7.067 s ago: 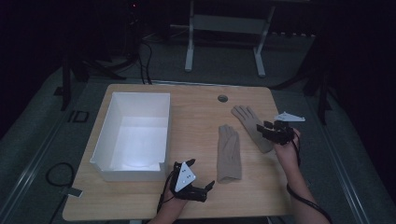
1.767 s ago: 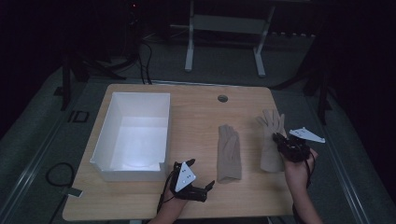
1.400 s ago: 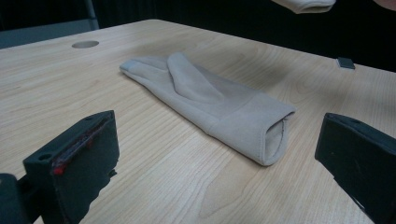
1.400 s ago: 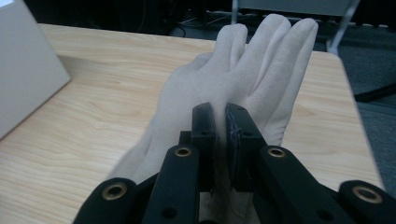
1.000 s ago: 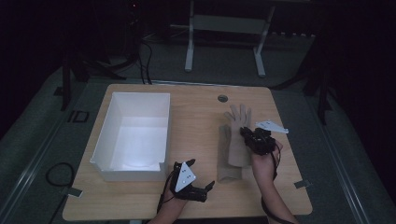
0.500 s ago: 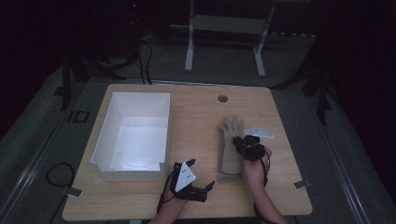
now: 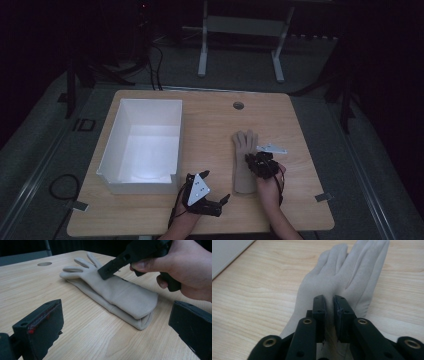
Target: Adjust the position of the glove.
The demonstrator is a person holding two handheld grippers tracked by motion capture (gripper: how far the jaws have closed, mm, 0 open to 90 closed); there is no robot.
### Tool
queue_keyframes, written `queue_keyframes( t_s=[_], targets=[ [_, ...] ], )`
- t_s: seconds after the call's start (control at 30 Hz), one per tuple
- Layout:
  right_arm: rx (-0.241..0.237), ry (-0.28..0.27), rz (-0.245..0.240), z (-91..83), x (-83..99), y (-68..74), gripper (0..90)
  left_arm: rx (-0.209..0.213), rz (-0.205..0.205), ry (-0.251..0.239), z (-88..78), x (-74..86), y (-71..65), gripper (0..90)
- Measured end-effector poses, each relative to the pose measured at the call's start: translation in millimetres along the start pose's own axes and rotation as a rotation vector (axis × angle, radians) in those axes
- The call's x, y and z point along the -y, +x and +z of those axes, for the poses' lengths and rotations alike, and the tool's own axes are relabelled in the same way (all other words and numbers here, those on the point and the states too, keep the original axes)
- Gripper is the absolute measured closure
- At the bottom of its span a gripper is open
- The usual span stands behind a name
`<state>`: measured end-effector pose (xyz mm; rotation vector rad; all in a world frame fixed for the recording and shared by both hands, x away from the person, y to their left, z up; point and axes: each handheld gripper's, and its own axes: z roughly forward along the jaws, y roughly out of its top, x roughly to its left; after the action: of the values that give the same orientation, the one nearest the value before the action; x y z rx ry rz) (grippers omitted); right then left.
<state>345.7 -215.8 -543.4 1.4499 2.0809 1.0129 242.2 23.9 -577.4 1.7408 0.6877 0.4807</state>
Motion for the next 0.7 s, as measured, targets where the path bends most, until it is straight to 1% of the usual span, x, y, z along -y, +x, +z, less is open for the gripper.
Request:
queue_keyframes(
  t_s=[0.03, 0.1, 0.13, 0.17, 0.2, 0.23, 0.27, 0.37, 0.43, 0.5, 0.57, 0.6, 0.63, 0.7],
  targets=[
    [-0.007, 0.007, -0.011, 1.9, 0.4, 0.6, 77.9, 0.0, 0.0, 0.0, 0.0, 0.0, 0.0, 0.2],
    [-0.011, 0.011, -0.012, 2.6, 0.6, 0.8, 76.9, 0.003, 0.001, -0.001, 0.0, 0.0, 0.0, 0.2],
    [-0.02, 0.022, -0.015, 3.3, 0.2, 0.6, 72.0, 0.011, 0.0, -0.003, -0.1, 0.1, 0.2, 0.2],
    [-0.02, 0.022, -0.015, 3.3, 0.2, 0.6, 72.0, 0.015, 0.002, -0.002, 0.0, 0.0, 0.0, 0.2],
    [-0.028, 0.018, -0.007, 2.2, -0.3, -0.1, 69.1, 0.014, 0.005, -0.002, 0.1, 0.0, -0.4, 0.2],
    [-0.049, 0.014, -0.004, -1.0, -2.3, -1.2, 60.1, 0.012, 0.008, 0.0, 0.2, -0.1, -0.7, 0.2],
    [-0.049, 0.014, -0.004, -1.0, -2.3, -1.2, 60.1, 0.011, 0.01, 0.001, 0.4, -0.1, -0.9, 0.2],
    [-0.069, -0.003, -0.02, -5.4, -5.2, -3.8, 49.2, 0.007, 0.008, 0.0, 0.3, -0.1, -0.9, 0.2],
    [-0.081, -0.019, -0.027, -8.4, -6.9, -6.6, 44.1, 0.023, 0.0, -0.013, 0.0, 0.1, 0.3, 0.2],
    [-0.092, -0.038, -0.036, -12.4, -8.7, -10.5, 35.1, 0.033, -0.009, -0.027, -0.1, 0.4, 0.9, 0.2],
    [-0.102, -0.048, -0.058, -16.1, -11.1, -14.9, 26.7, 0.038, -0.011, -0.028, -0.2, 0.5, 1.2, 0.2],
    [-0.102, -0.048, -0.058, -16.1, -11.1, -14.9, 26.7, 0.035, -0.01, -0.03, 0.3, 0.3, 0.7, 0.2],
    [-0.121, -0.049, -0.082, -19.5, -13.2, -19.6, 21.5, 0.035, -0.007, -0.033, 0.3, 0.3, 0.4, 0.2],
    [-0.174, -0.06, -0.09, -23.5, -15.4, -26.3, 16.2, 0.049, -0.009, -0.038, 0.5, 0.4, 0.1, 0.2]
  ],
)
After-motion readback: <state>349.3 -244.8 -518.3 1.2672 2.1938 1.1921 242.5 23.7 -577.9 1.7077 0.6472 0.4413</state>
